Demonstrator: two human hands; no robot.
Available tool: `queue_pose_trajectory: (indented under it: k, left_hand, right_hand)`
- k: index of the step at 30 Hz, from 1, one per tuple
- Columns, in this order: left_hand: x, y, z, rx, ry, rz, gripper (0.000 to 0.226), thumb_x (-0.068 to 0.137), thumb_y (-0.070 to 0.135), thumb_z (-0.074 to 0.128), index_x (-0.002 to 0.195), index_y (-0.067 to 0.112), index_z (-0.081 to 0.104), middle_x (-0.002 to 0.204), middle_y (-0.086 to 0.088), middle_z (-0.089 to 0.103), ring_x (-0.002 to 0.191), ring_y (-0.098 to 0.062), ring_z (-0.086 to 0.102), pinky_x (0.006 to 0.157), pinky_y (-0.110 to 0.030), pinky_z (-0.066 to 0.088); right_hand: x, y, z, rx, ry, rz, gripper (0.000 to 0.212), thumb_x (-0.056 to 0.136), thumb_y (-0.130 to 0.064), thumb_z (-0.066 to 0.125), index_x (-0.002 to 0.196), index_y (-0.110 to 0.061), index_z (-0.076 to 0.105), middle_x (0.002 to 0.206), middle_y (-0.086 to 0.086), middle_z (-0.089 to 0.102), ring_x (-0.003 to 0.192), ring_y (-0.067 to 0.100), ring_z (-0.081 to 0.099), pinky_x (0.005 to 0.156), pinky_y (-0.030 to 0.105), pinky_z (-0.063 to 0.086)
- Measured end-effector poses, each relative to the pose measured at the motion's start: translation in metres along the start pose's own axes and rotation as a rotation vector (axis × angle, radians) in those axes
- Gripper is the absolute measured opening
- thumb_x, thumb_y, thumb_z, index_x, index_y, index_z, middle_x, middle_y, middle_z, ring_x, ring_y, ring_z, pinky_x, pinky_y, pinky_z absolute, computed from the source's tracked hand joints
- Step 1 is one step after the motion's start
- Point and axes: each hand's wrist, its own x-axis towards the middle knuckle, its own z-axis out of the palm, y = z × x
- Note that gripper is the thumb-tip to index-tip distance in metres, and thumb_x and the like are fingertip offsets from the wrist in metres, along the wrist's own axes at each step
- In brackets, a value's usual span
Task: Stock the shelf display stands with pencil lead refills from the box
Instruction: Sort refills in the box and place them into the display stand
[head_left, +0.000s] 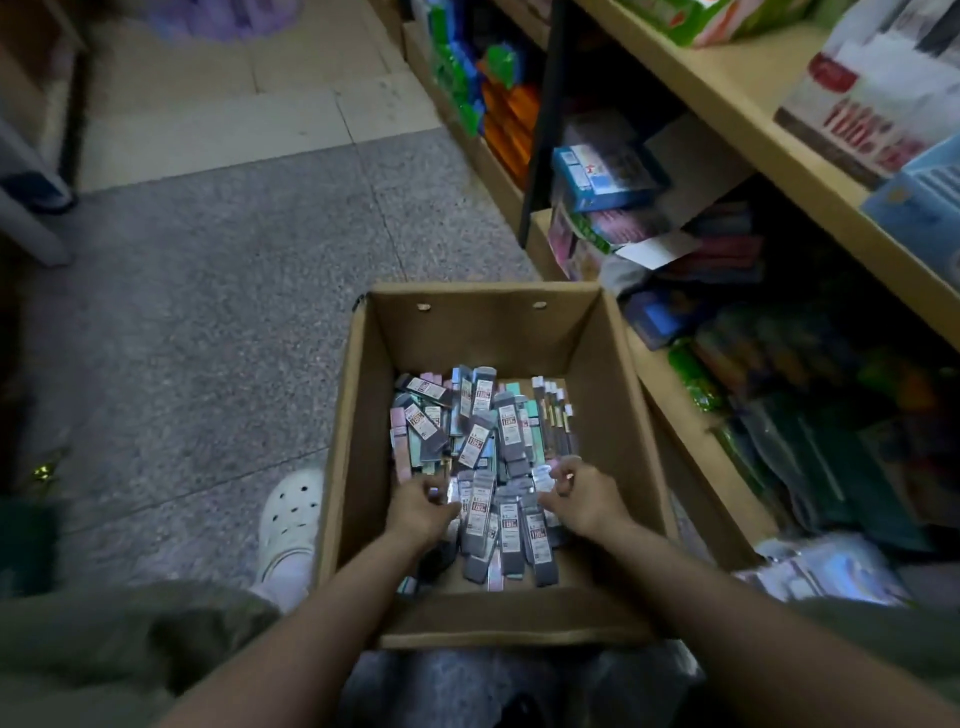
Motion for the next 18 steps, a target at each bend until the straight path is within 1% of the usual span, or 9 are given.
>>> queue_pose_trajectory:
  k: [2, 4, 5, 7, 9, 11, 14, 16, 18]
  left_hand:
    - [0.009, -0.001, 0.004, 0.073, 0.122, 0.024, 0.034, 0.084, 0.007, 0.07, 0.116, 0.006, 0.06, 0.116, -0.015, 0.064, 0.097, -0.024, 0.061, 0.086, -0.031, 0.048]
    - [0.018, -0.001, 0.006, 0.14, 0.185, 0.126, 0.036, 0.086, 0.006, 0.068, 0.121, 0.01, 0.058, 0.135, -0.017, 0.052, 0.115, -0.028, 0.055, 0.097, -0.035, 0.047]
    - [0.022, 0.001, 0.007, 0.189, 0.206, 0.197, 0.04, 0.087, 0.007, 0.066, 0.125, 0.012, 0.056, 0.144, -0.016, 0.042, 0.125, -0.029, 0.047, 0.104, -0.039, 0.044]
    - [0.032, 0.004, 0.01, 0.282, 0.238, 0.291, 0.052, 0.09, 0.013, 0.064, 0.138, 0.018, 0.045, 0.157, -0.009, 0.019, 0.142, -0.027, 0.022, 0.116, -0.041, 0.03]
    - [0.043, 0.007, 0.013, 0.345, 0.256, 0.301, 0.063, 0.092, 0.019, 0.061, 0.147, 0.022, 0.032, 0.162, -0.004, 0.0, 0.148, -0.025, 0.002, 0.12, -0.04, 0.018]
    - [0.054, 0.009, 0.016, 0.425, 0.245, 0.242, 0.069, 0.094, 0.026, 0.057, 0.152, 0.022, 0.021, 0.162, -0.007, -0.011, 0.148, -0.029, -0.005, 0.119, -0.04, 0.011]
    - [0.063, 0.008, 0.019, 0.589, 0.194, 0.158, 0.068, 0.098, 0.038, 0.047, 0.155, 0.024, 0.013, 0.162, -0.008, -0.014, 0.148, -0.033, -0.008, 0.12, -0.044, 0.007]
    - [0.061, 0.006, 0.021, 0.663, 0.152, 0.17, 0.065, 0.099, 0.039, 0.043, 0.155, 0.03, 0.011, 0.162, -0.002, -0.017, 0.148, -0.033, -0.012, 0.119, -0.048, 0.007]
    - [0.056, 0.004, 0.023, 0.694, 0.122, 0.198, 0.063, 0.099, 0.039, 0.042, 0.154, 0.033, 0.011, 0.161, 0.002, -0.019, 0.147, -0.035, -0.015, 0.119, -0.05, 0.006]
  right_hand:
    - [0.013, 0.002, 0.011, -0.057, 0.021, -0.028, 0.052, 0.087, -0.025, 0.073, 0.134, -0.016, 0.051, 0.129, 0.007, 0.056, 0.112, 0.019, 0.056, 0.09, 0.023, 0.046]
    - [0.024, -0.001, 0.022, -0.103, 0.035, -0.067, 0.065, 0.088, -0.025, 0.071, 0.145, -0.024, 0.039, 0.147, 0.007, 0.039, 0.131, 0.023, 0.044, 0.106, 0.031, 0.039]
    - [0.031, -0.002, 0.027, -0.147, 0.033, -0.097, 0.07, 0.088, -0.026, 0.07, 0.148, -0.029, 0.033, 0.152, 0.006, 0.03, 0.138, 0.024, 0.036, 0.11, 0.035, 0.037]
    - [0.045, -0.003, 0.036, -0.302, 0.008, -0.207, 0.079, 0.089, -0.034, 0.068, 0.151, -0.038, 0.021, 0.161, 0.002, 0.012, 0.147, 0.027, 0.019, 0.116, 0.044, 0.027]
    - [0.061, -0.004, 0.046, -0.474, -0.01, -0.348, 0.083, 0.089, -0.044, 0.064, 0.152, -0.043, 0.01, 0.164, 0.0, -0.004, 0.15, 0.03, 0.002, 0.119, 0.051, 0.013]
    - [0.076, -0.009, 0.058, -0.605, -0.005, -0.45, 0.08, 0.092, -0.051, 0.057, 0.152, -0.045, 0.004, 0.163, -0.001, -0.016, 0.15, 0.03, -0.009, 0.118, 0.055, 0.003]
    - [0.092, -0.018, 0.074, -0.654, 0.008, -0.468, 0.078, 0.094, -0.053, 0.05, 0.151, -0.047, -0.004, 0.16, -0.002, -0.025, 0.149, 0.03, -0.013, 0.116, 0.059, 0.001]
    - [0.099, -0.018, 0.077, -0.659, 0.024, -0.464, 0.079, 0.094, -0.053, 0.05, 0.15, -0.048, -0.007, 0.16, -0.003, -0.026, 0.149, 0.03, -0.013, 0.116, 0.06, 0.0]
    - [0.1, -0.014, 0.075, -0.672, 0.047, -0.502, 0.077, 0.095, -0.052, 0.049, 0.151, -0.046, -0.004, 0.161, -0.002, -0.021, 0.15, 0.029, -0.011, 0.116, 0.06, 0.001]
